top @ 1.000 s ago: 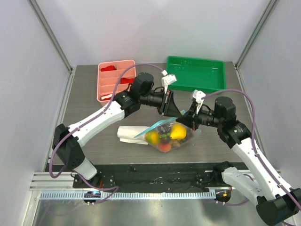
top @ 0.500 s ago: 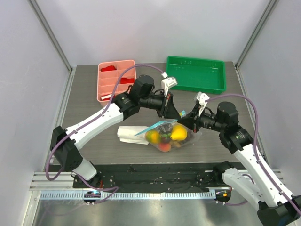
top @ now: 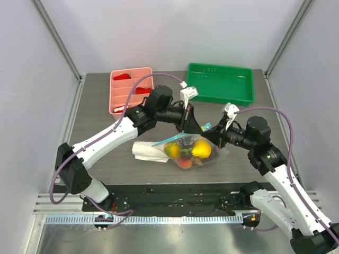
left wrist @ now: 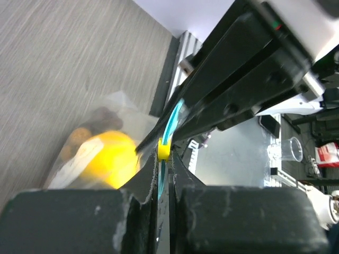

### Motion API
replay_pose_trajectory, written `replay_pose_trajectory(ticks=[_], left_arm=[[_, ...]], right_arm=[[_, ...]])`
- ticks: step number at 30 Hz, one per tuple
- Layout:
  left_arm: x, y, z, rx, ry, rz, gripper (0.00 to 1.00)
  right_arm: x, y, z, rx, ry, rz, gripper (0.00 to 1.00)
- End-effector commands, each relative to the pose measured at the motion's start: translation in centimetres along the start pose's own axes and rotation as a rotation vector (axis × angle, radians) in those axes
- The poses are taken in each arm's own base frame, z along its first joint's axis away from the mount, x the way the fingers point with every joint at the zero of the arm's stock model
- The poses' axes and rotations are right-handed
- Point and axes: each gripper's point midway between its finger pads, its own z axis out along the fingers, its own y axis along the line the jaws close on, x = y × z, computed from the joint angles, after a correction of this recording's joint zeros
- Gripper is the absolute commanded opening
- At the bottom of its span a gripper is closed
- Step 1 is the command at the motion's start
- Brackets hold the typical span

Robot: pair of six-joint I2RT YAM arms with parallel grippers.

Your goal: Open the zip-top bag and remove the fake food

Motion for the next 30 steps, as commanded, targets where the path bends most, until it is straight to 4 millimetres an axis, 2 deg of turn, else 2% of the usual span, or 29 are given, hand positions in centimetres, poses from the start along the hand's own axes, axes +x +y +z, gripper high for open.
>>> replay_pose_trajectory(ticks=[1, 3, 8, 12, 17, 23, 30], left_arm=[[1.8, 1.9, -2.5, -0.137, 0.023, 0.005, 0.00], [2.3, 2.4, -3.5, -0.187, 0.022, 0.010, 0.00], [5.5, 4.7, -5.8, -0.305, 0.050, -0.079, 0.00], [6.9, 5.6, -8.0, -0.424, 0.047, -0.123, 0.00], [8.7, 4.9, -10.1, -0.463, 0.043, -0.163, 0.00], [10.4, 4.2, -12.2, -0.504, 0.015, -0.199, 0.00], [11.9, 3.7, -13.5, -0.526, 0.020, -0.231, 0.00]], right_arm=[[-3.5, -1.5, -1.2, 0.140, -0.161, 0.006, 0.01], [-3.7, -2.0, -1.5, 0.179, -0.186, 0.028, 0.01], [-3.8, -3.4, -2.1, 0.273, -0.200, 0.039, 0.01], [-3.5, -4.9, -2.3, 0.352, -0.183, 0.045, 0.01], [-3.0, -6.6, -2.2, 0.423, -0.150, 0.036, 0.01], [-3.2, -7.7, -1.7, 0.431, -0.134, 0.002, 0.01], [-2.6, -8.1, -0.4, 0.383, -0.119, 0.008, 0.01]])
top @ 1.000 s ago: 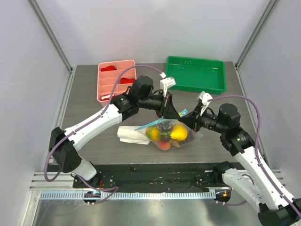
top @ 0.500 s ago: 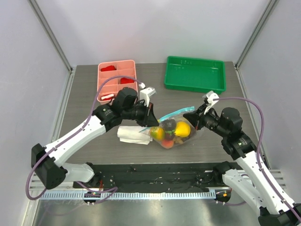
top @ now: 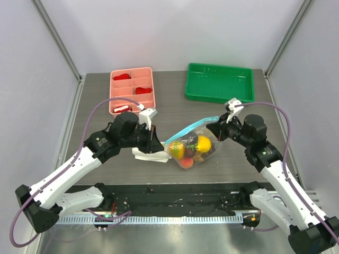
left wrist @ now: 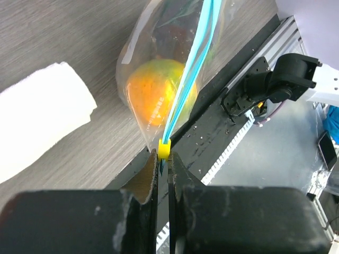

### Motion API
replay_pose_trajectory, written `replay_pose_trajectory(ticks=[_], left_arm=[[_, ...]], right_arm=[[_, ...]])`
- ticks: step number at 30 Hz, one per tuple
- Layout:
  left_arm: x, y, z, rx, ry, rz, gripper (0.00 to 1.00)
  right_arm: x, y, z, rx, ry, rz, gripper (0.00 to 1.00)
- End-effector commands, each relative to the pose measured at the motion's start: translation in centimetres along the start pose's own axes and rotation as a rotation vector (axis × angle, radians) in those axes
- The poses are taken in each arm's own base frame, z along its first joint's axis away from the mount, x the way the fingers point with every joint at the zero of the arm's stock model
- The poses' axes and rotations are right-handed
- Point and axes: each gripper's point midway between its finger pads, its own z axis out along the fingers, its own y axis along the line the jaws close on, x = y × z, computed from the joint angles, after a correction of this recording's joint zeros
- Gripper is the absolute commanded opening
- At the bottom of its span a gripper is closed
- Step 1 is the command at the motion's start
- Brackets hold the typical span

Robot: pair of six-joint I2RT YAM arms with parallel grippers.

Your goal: Open the zip-top bag and remove the fake food

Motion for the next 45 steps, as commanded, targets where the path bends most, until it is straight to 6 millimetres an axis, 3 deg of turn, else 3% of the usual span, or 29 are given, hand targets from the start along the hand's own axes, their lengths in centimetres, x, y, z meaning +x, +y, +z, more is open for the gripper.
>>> replay_pose_trajectory(ticks=[1, 5, 7, 8, 10, 11, 13, 15, 19, 20, 23, 25, 31, 35, 45], left_arm=[[1.7, 1.2, -1.4, -0.066, 0.042, -0.045, 0.00], [1.3, 0.2, -1.5, -0.011, 0.033, -0.024, 0.00], [0.7, -1.0, -1.7, 0.037, 0.039, -0.009, 0.08], [-0.8, -2.1, -2.3, 0.064, 0.004, 0.023, 0.28], [-2.4, -3.2, -2.6, 0.090, -0.013, 0.057, 0.48], [-4.2, -4.3, -3.2, 0.105, -0.054, 0.090, 0.71], [-6.1, -4.5, -2.6, 0.096, -0.063, 0.096, 0.77], [-8.7, -5.2, -2.8, 0.116, -0.102, 0.096, 0.74], [-10.9, -6.1, -0.2, 0.206, -0.061, 0.032, 0.65], [-10.6, -5.7, 1.4, 0.214, -0.014, 0.019, 0.55], [-10.2, -6.5, 2.5, 0.299, 0.044, 0.033, 0.41], [-9.6, -6.6, 2.8, 0.331, 0.052, 0.063, 0.37], [-7.9, -4.4, 3.7, 0.265, 0.078, 0.117, 0.27], [-7.7, -4.2, 4.2, 0.272, 0.078, 0.103, 0.16], [-6.7, -4.5, 4.8, 0.285, 0.105, 0.115, 0.20]], right_arm=[[-4.0, -1.6, 0.2, 0.060, -0.121, -0.072, 0.01], [-4.0, -1.0, 0.6, 0.011, -0.122, -0.108, 0.01], [-3.7, -0.1, 0.9, -0.061, -0.108, -0.159, 0.01], [-3.6, 0.5, 1.0, -0.102, -0.109, -0.189, 0.01], [-3.2, 2.5, 0.8, -0.236, -0.108, -0.251, 0.01], [-3.4, 3.1, 0.8, -0.277, -0.124, -0.289, 0.01], [-3.2, 4.3, 0.6, -0.358, -0.126, -0.310, 0.01], [-3.0, 5.9, 0.2, -0.469, -0.123, -0.330, 0.01], [-2.9, 7.0, -0.3, -0.550, -0.124, -0.353, 0.01], [-3.1, 7.2, -0.4, -0.558, -0.131, -0.359, 0.01], [-3.5, 7.3, -0.6, -0.562, -0.140, -0.366, 0.01], [-3.6, 7.3, -0.6, -0.561, -0.140, -0.364, 0.01], [-4.3, 7.4, -0.9, -0.561, -0.154, -0.367, 0.01], [-4.6, 7.4, -1.0, -0.559, -0.160, -0.370, 0.01], [-4.3, 7.5, -1.1, -0.572, -0.151, -0.358, 0.01]])
